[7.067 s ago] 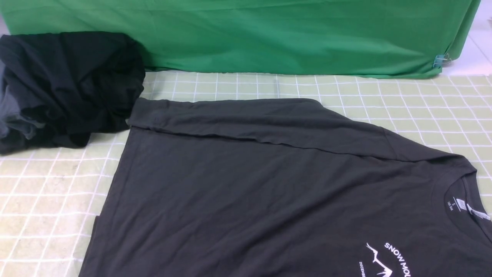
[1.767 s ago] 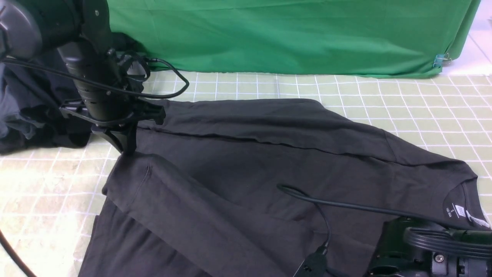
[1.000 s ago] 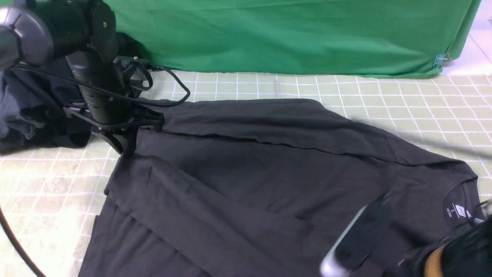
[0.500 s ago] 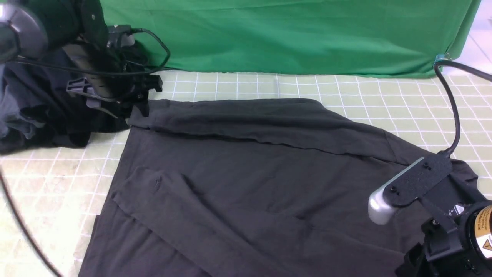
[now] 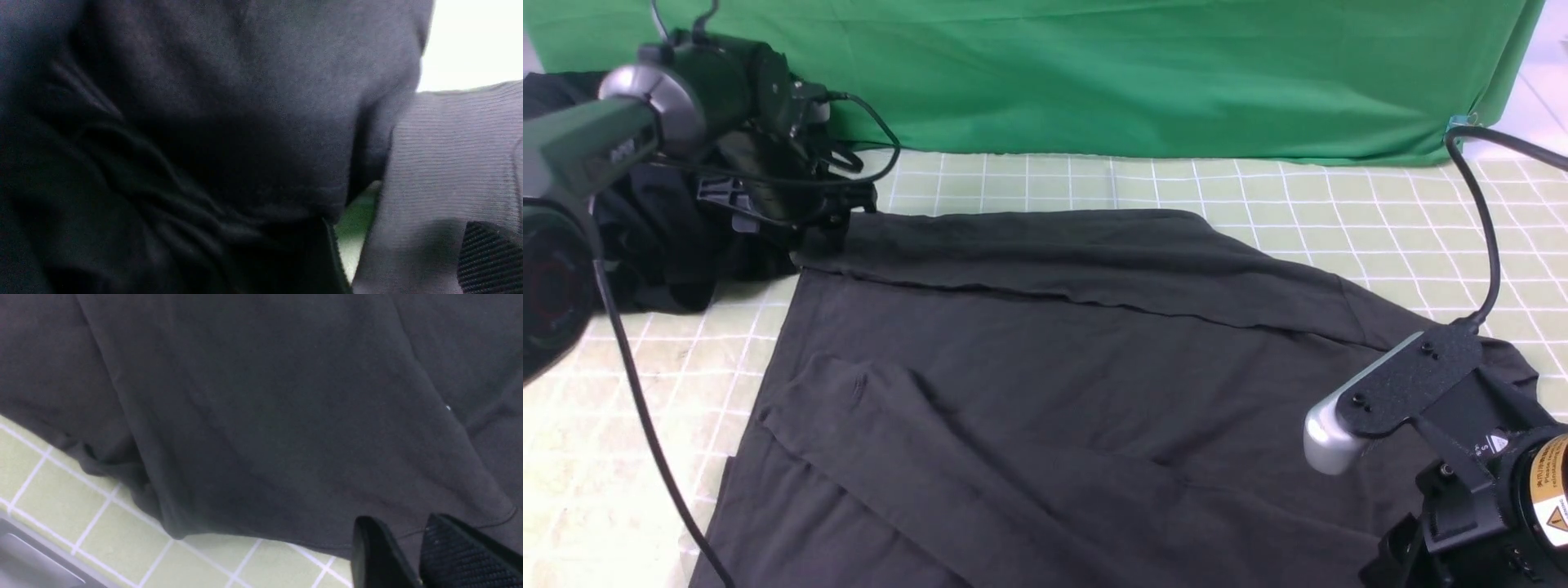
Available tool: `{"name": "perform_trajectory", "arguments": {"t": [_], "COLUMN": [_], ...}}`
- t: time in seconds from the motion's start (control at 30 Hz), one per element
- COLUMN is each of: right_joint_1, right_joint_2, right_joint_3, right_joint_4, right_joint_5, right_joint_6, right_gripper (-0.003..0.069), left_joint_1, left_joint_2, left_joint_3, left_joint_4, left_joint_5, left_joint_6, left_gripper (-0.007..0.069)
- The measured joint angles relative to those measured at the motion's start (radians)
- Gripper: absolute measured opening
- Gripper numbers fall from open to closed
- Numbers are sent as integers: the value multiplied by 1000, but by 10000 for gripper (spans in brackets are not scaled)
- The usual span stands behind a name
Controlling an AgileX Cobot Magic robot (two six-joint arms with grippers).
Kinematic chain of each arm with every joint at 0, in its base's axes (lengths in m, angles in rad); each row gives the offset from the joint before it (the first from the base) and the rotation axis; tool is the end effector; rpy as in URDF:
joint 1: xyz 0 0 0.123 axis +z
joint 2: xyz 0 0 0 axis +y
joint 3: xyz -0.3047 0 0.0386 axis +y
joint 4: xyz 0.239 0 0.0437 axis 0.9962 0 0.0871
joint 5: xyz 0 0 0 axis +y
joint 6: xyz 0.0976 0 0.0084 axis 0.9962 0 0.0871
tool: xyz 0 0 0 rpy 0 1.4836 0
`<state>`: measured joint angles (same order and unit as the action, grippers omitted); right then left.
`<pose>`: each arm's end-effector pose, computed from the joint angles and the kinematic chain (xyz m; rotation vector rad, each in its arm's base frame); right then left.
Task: Fold a long-sleeved shirt over a green coffee tablecloth.
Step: 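Grab the top left corner of the dark shirt with the left gripper, then fold the left side of the dark shirt inward over its body with the left gripper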
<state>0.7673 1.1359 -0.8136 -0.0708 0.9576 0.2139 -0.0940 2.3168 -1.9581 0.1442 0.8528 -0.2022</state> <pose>0.1358 0.1231 0.2905 -0.7969 2.6557 0.1696 0.5154 -0.0379 0.1899 -0.0508 2.6803 0.0830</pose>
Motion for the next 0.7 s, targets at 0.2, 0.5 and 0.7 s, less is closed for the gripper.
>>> {"name": "perform_trajectory", "arguments": {"t": [0.2, 0.5, 0.7], "right_joint_1": [0, 0, -2], "right_joint_2": [0, 0, 0], "right_joint_3": [0, 0, 0], "right_joint_4": [0, 0, -2], "right_joint_5": [0, 0, -17], "right_joint_6": [0, 0, 0], "right_gripper": [178, 190, 197], "left_joint_1": [0, 0, 0], "left_joint_2": [7, 7, 6], "left_joint_3": [-2, -143, -215], "left_joint_4": [-23, -35, -116], "left_joint_5": [-6, 180, 311], "left_joint_6": [11, 56, 107], "left_gripper": [234, 17, 17]}}
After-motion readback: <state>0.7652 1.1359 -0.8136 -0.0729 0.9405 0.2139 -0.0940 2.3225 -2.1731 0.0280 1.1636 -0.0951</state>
